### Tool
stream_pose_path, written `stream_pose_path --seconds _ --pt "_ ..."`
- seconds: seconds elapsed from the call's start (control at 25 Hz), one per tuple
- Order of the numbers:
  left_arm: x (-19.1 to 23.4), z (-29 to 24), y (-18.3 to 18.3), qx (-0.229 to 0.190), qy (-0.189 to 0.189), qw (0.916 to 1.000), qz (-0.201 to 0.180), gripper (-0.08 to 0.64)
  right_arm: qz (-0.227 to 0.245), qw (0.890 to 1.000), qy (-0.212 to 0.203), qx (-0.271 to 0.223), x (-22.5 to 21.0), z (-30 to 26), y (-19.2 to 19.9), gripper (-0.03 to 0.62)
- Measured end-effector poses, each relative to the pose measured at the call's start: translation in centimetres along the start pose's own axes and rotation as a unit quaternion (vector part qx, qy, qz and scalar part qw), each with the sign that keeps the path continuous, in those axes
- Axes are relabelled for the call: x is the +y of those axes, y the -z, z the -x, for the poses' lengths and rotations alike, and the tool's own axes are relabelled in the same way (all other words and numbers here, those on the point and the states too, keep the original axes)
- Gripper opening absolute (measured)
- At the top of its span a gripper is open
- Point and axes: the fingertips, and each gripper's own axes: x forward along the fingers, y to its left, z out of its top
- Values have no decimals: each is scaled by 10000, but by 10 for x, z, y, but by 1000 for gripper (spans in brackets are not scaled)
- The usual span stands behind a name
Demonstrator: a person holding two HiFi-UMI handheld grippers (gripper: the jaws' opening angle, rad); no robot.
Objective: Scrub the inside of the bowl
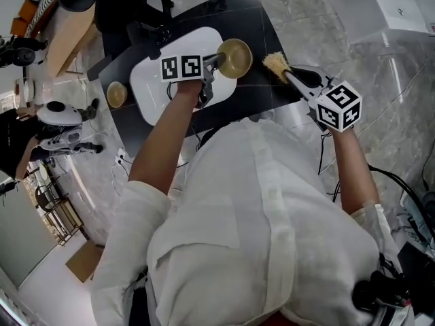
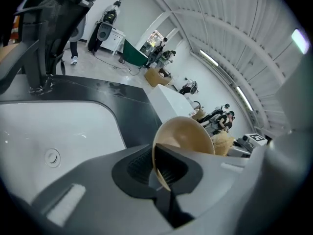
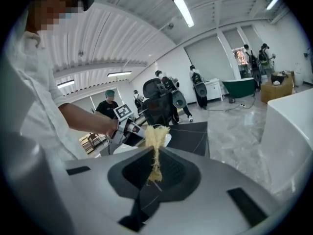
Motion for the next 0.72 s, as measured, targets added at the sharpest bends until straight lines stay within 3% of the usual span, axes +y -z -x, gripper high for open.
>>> stream_pose_path --seconds 0.48,0.72 --pt "34 -52 -3 354 -1107 9931 -182 15 -123 9995 130 271 -10 14 28 26" --pt "41 -59 -5 362 -1204 9920 -97 29 -192 9991 143 344 -13 17 36 26"
